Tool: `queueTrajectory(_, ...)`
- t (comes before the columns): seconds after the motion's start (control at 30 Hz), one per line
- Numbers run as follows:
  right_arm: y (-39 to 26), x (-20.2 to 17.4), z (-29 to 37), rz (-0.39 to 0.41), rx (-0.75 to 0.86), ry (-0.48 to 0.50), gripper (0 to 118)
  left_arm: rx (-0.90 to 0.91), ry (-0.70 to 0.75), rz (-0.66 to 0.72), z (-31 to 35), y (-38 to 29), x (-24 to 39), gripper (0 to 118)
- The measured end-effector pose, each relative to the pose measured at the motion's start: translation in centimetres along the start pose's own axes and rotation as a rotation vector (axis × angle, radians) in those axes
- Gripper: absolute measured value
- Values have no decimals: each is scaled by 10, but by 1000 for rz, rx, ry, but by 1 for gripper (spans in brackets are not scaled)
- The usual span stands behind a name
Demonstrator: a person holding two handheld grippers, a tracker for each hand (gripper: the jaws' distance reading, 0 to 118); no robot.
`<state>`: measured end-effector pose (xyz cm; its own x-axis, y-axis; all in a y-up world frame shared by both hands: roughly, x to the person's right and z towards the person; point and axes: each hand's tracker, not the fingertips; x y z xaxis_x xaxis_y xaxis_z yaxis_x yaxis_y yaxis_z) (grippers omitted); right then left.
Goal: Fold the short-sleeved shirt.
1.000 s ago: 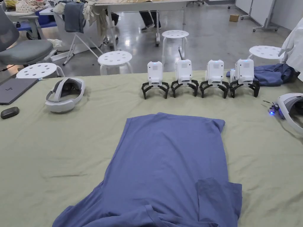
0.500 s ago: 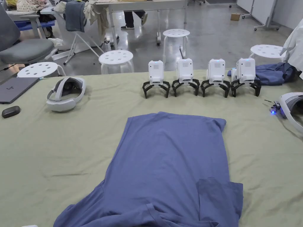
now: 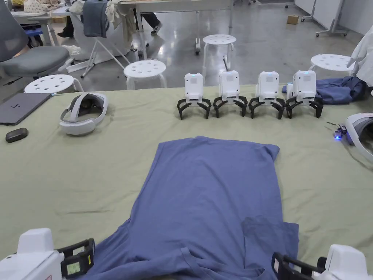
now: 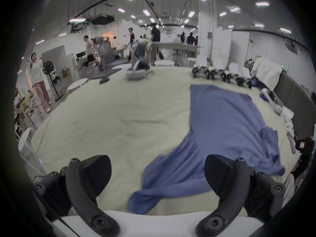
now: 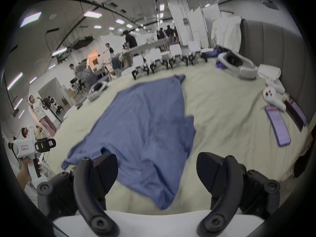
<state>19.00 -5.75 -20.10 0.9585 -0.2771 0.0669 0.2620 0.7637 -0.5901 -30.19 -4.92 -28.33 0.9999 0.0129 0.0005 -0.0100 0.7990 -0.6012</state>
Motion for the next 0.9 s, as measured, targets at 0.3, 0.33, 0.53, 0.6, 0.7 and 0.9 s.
queueTrajectory(0.3, 51, -14, 20, 90, 225, -49, 110, 161, -50, -71, 13, 46, 39, 113)
queueTrajectory(0.33, 54, -15, 20, 105, 245, -63, 110, 169, -51, -86, 13, 48, 44, 113)
queueTrajectory(0.53, 59, -19, 18, 127, 335, -94, 110, 284, -37, -137, 6, 49, 67, 108)
queueTrajectory(0.6, 60, -21, 16, 140, 352, -101, 108, 312, -49, -139, 4, 47, 73, 99)
queueTrajectory(0.7, 60, -25, 15, 154, 370, -103, 77, 316, -77, -113, -1, 45, 79, 63)
queueTrajectory(0.9, 57, -28, 11, 180, 396, -123, 6, 324, -87, -117, -6, 40, 92, 0)
